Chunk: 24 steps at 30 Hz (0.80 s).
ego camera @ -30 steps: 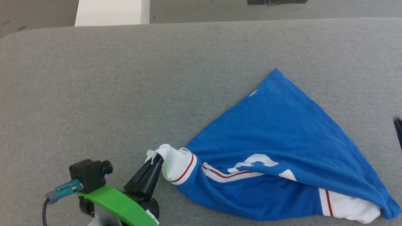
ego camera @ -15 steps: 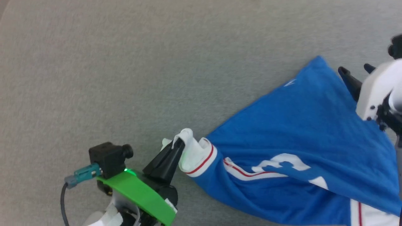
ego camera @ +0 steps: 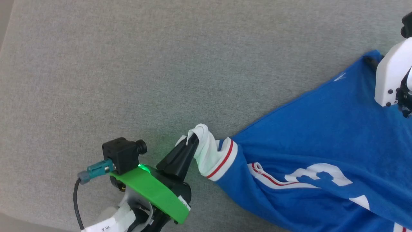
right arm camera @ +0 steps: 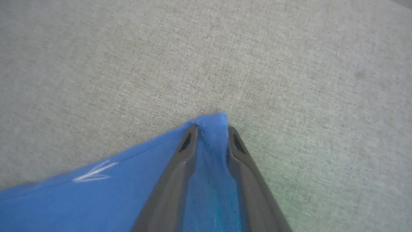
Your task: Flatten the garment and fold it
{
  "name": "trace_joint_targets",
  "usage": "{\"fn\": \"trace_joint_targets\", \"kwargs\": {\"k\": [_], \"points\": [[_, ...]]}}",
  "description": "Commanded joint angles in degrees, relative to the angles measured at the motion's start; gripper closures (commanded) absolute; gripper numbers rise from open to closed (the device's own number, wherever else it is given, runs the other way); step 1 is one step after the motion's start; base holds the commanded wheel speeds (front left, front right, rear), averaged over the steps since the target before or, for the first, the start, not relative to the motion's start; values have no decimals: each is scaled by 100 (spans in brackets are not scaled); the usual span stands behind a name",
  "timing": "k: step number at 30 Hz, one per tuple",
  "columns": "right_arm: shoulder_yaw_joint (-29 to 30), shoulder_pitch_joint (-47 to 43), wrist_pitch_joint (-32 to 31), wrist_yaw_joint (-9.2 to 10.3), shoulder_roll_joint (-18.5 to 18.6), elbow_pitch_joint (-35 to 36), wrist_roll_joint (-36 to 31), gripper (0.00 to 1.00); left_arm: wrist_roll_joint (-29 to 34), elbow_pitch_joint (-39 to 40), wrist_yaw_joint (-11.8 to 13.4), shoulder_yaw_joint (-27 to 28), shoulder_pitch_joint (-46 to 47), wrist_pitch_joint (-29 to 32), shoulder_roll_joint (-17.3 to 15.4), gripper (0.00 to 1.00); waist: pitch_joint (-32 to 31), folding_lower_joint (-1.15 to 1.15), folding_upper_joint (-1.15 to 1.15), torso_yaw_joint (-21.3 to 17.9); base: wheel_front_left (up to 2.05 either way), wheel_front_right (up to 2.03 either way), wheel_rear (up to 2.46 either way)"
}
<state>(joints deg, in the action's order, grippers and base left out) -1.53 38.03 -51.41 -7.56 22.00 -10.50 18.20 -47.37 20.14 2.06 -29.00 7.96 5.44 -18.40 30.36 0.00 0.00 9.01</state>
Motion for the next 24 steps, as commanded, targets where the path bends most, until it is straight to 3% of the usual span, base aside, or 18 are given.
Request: {"fn": "trace_joint_targets", "kwargs": {"k": [1,9,18,24], "points": [[-69,-131,-65,8,-68,-153,22,100,44,-39,-34,13,131,-45,15,100,35,0,0,38,0,0,0],[61,-141,618,8,-136,-24,78,100,46,-201,-55,180,192,-171,-65,100,-346,0,0,-167,0,0,0],[604,-375,2113,8,-520,115,60,100,764,-584,406,961,764,-1160,-76,100,-1257,0,0,-564,0,0,0],[835,-289,2657,8,-696,221,-75,100,1057,-946,488,1152,1509,-983,-364,100,-1861,0,0,-806,0,0,0]]}}
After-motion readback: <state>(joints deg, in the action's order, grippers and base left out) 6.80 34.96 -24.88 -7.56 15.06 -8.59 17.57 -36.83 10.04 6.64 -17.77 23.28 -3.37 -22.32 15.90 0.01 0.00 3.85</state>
